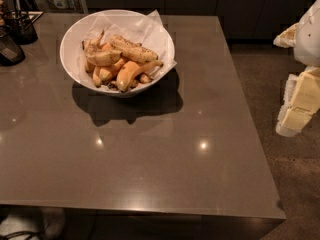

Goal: Pick banana from white bowl

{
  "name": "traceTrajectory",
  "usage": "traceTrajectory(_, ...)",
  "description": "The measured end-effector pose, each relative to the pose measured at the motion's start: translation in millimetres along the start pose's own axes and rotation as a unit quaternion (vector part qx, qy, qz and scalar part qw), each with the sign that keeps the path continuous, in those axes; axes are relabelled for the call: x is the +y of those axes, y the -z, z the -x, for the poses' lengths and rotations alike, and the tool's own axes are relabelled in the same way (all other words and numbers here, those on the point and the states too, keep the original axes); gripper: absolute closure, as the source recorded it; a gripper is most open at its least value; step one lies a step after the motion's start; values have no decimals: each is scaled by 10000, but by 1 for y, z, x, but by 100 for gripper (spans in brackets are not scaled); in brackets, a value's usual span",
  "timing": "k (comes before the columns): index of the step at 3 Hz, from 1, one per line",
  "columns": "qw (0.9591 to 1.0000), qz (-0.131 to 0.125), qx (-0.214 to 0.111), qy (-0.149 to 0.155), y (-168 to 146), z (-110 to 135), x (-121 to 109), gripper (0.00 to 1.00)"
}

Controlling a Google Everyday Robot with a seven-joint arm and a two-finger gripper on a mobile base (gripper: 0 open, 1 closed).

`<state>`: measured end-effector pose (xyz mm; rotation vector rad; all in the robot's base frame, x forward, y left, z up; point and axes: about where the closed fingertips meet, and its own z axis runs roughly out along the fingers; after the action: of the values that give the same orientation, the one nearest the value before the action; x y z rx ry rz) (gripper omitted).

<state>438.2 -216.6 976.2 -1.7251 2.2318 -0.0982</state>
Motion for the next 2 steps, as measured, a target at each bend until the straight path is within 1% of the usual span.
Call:
traceTrajectory(1,10000,6,-2,42,2,5,-4,0)
traceTrajectory(2,9994,159,196,238,-4,18,-12,0)
